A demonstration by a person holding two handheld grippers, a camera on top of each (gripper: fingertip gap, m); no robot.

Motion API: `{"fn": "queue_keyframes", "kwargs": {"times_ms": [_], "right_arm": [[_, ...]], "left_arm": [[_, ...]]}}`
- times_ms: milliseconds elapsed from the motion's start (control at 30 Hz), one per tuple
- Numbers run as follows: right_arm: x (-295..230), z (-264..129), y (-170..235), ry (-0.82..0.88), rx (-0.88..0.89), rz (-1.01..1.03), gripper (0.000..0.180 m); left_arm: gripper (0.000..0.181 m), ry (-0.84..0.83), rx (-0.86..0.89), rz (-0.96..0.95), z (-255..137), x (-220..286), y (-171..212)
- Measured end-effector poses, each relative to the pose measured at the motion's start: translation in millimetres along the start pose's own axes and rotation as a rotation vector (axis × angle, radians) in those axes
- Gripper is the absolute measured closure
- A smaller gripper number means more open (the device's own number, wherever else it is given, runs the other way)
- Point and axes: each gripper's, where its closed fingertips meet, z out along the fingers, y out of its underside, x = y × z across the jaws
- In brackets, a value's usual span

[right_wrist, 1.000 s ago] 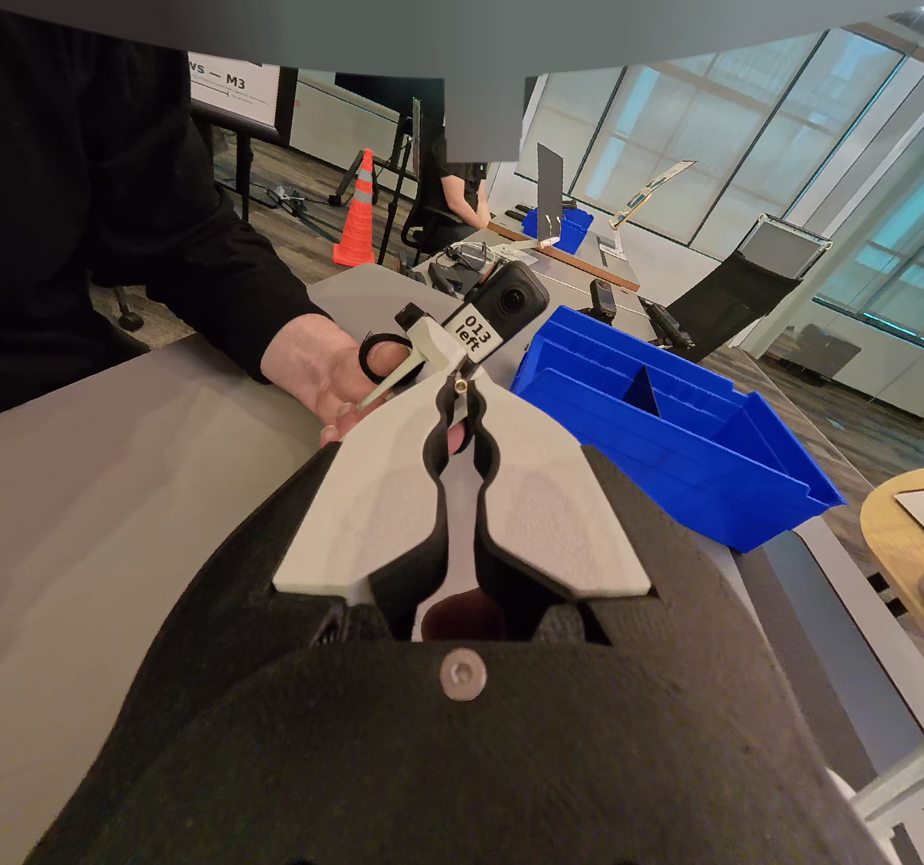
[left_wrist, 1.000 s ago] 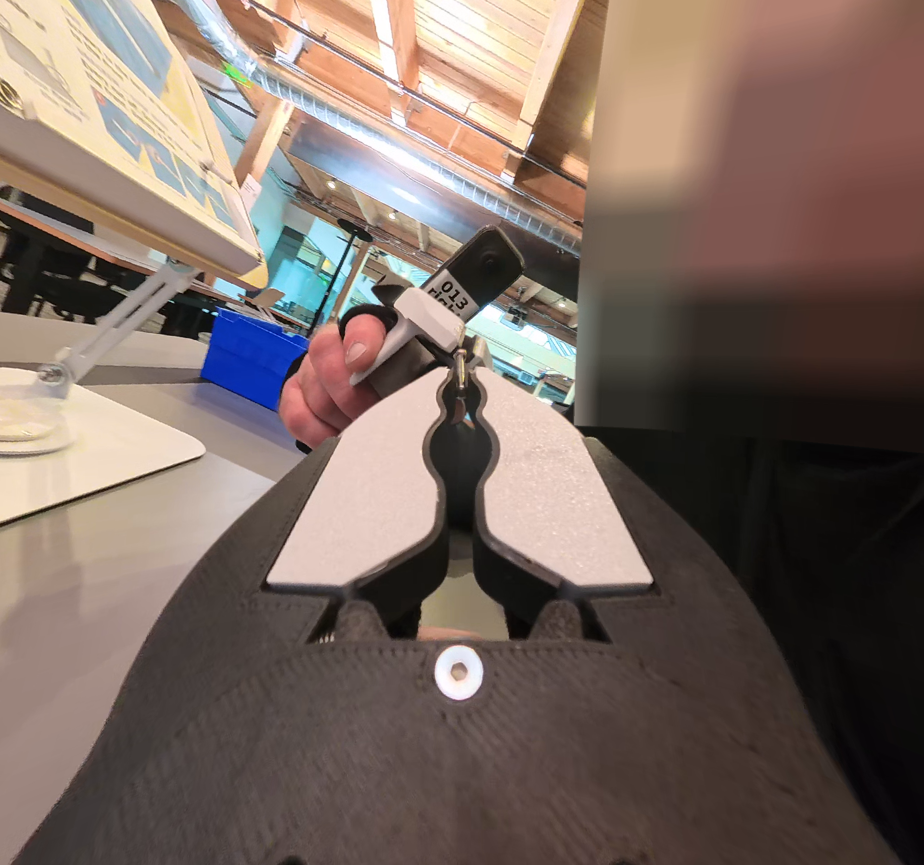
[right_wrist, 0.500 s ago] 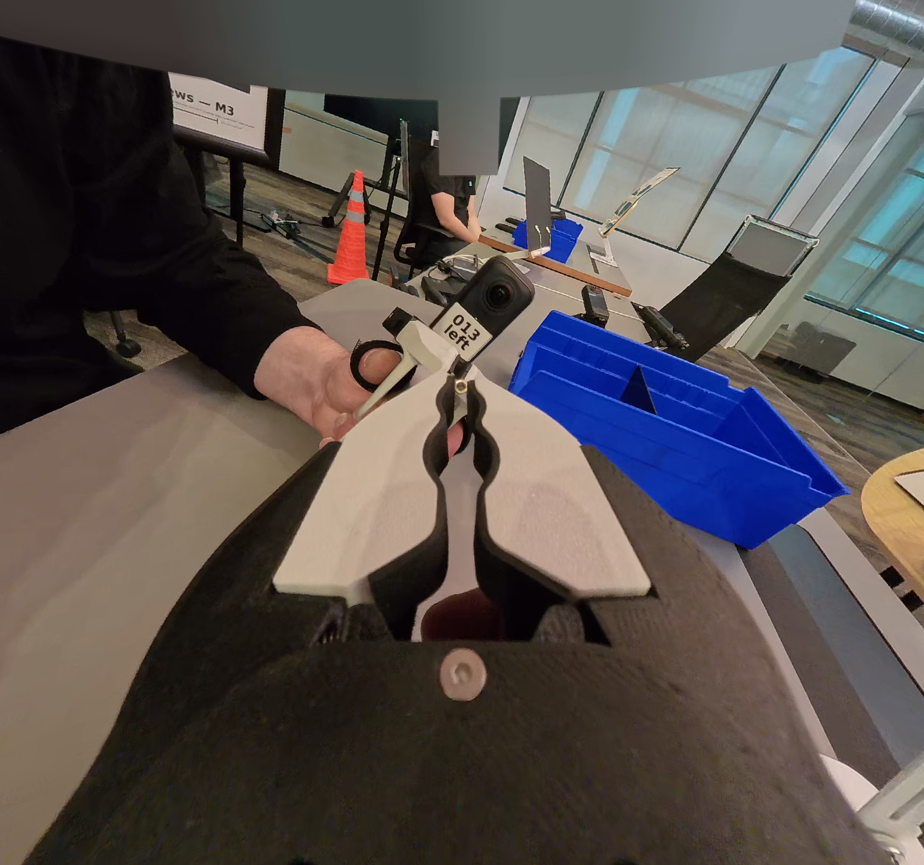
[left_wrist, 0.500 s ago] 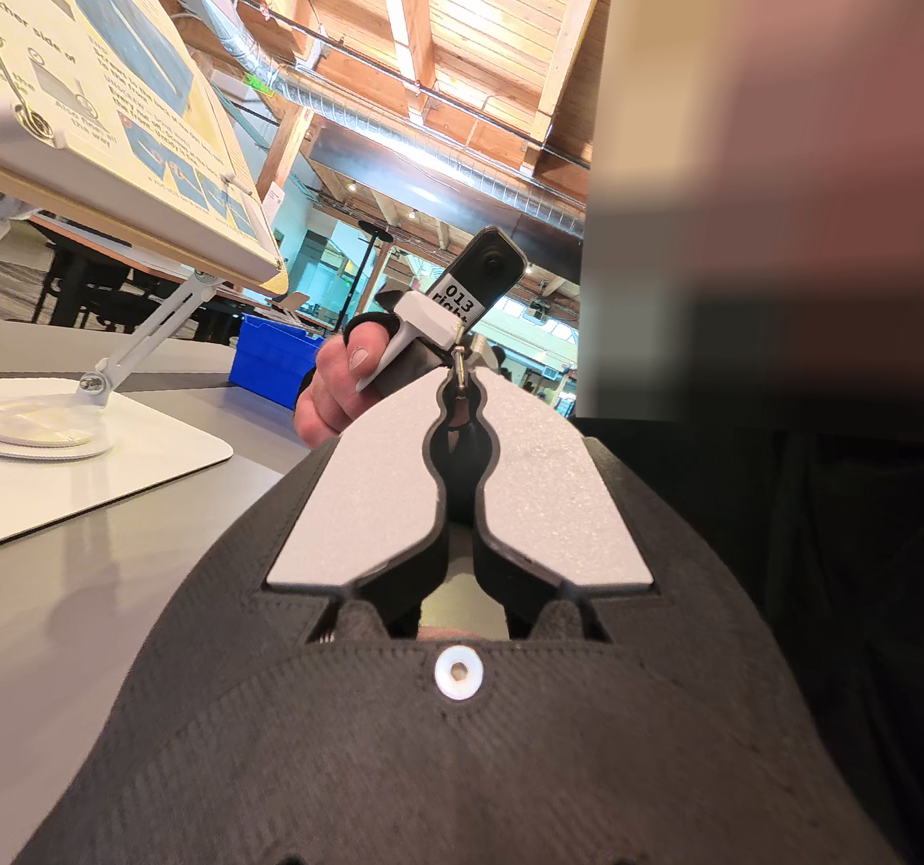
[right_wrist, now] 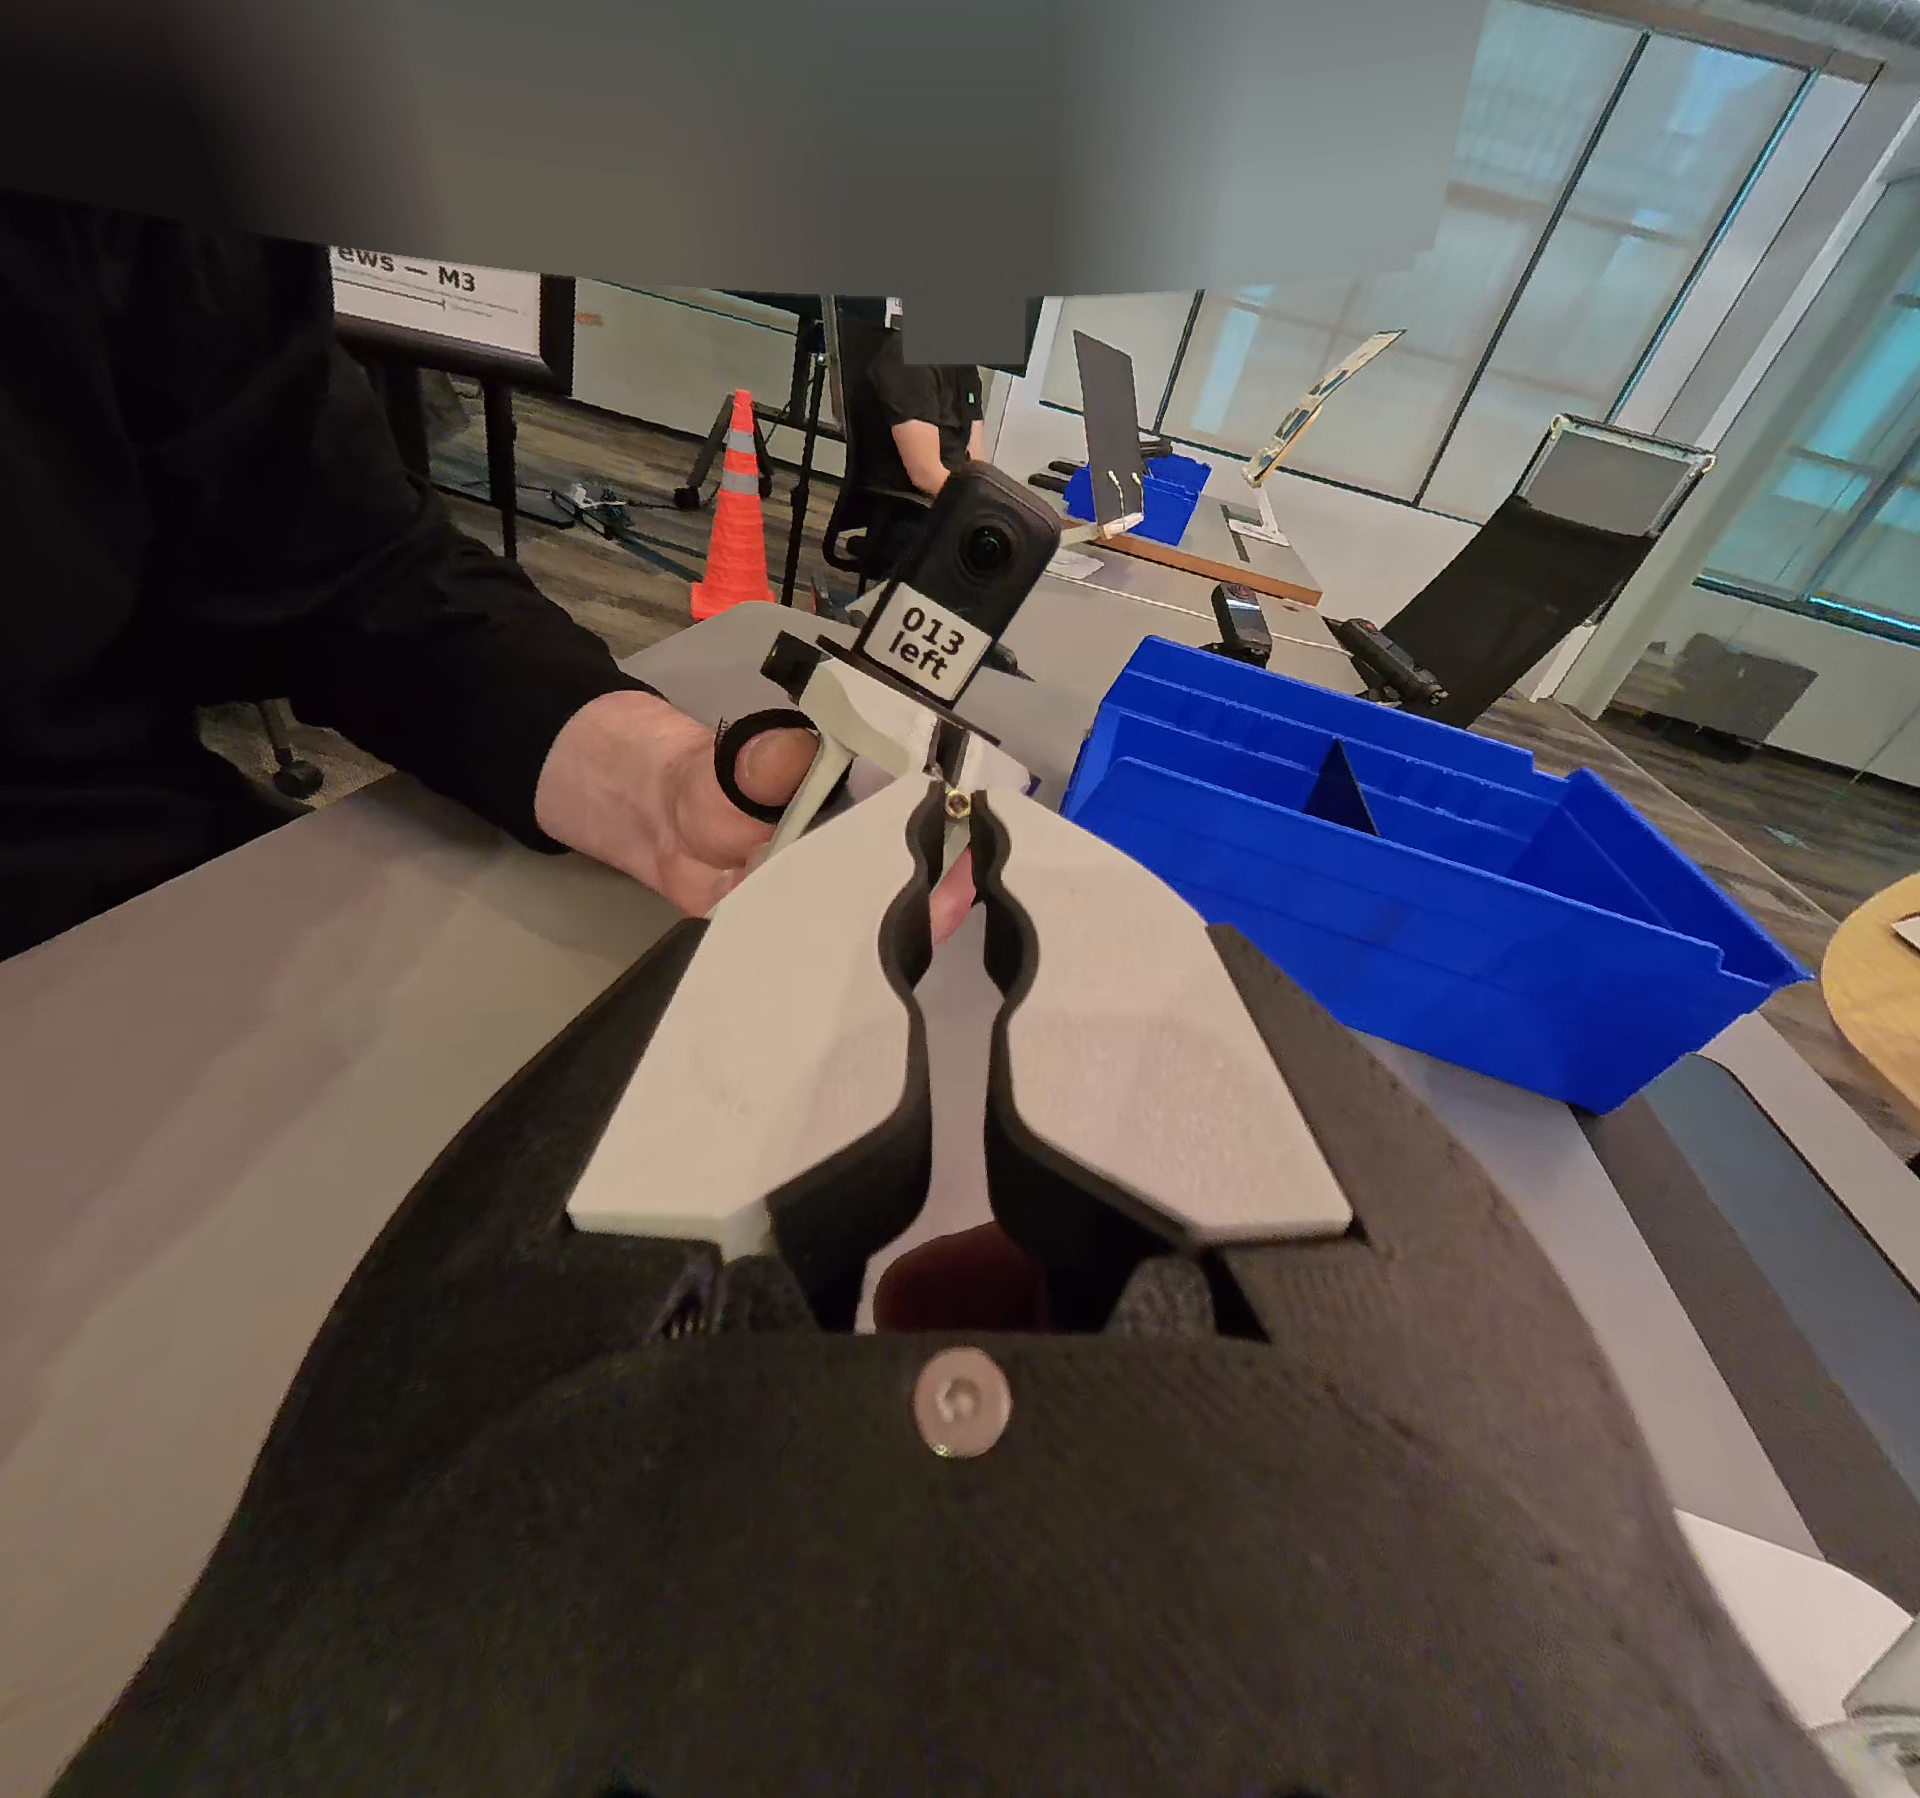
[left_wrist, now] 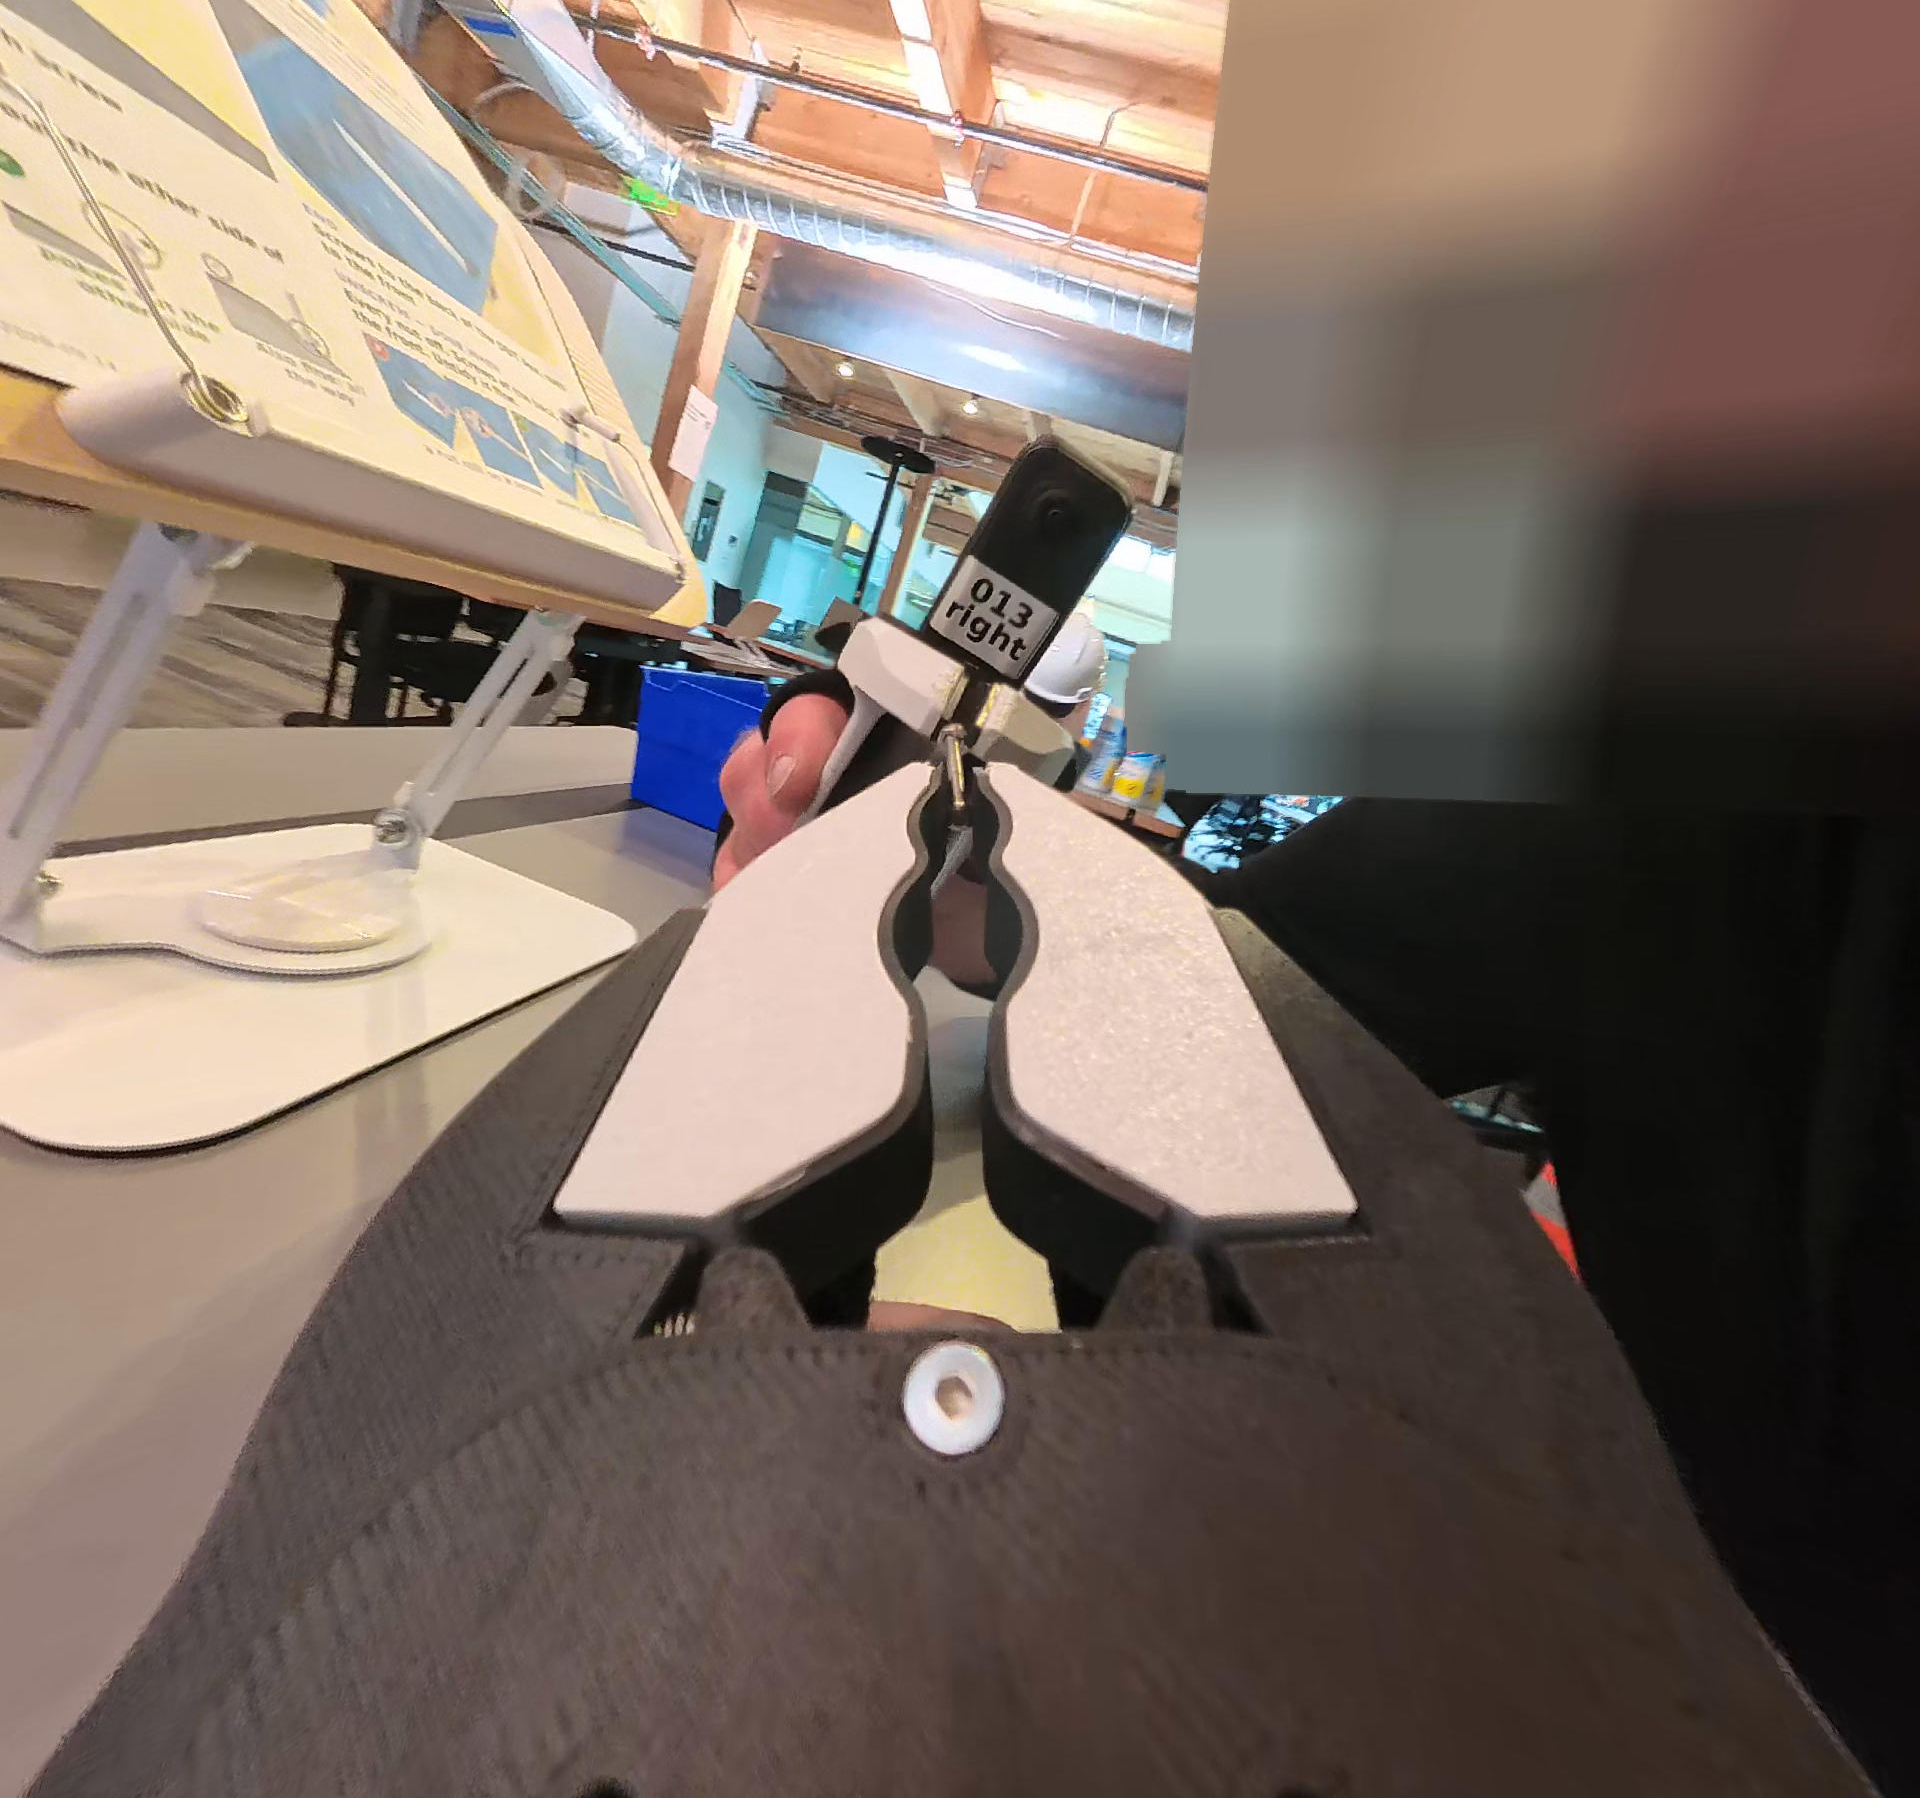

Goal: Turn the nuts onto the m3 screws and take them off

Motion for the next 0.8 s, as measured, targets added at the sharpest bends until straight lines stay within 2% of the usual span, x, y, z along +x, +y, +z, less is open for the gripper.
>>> {"fn": "queue_keyframes", "kwargs": {"times_ms": [800], "right_arm": [[3.3,-1.5,-2.5,-0.004,0.060,0.080,0.175]], "left_arm": [[0.177,-0.086,-0.019,0.158,-0.9,-2.3,-4.9]]}}
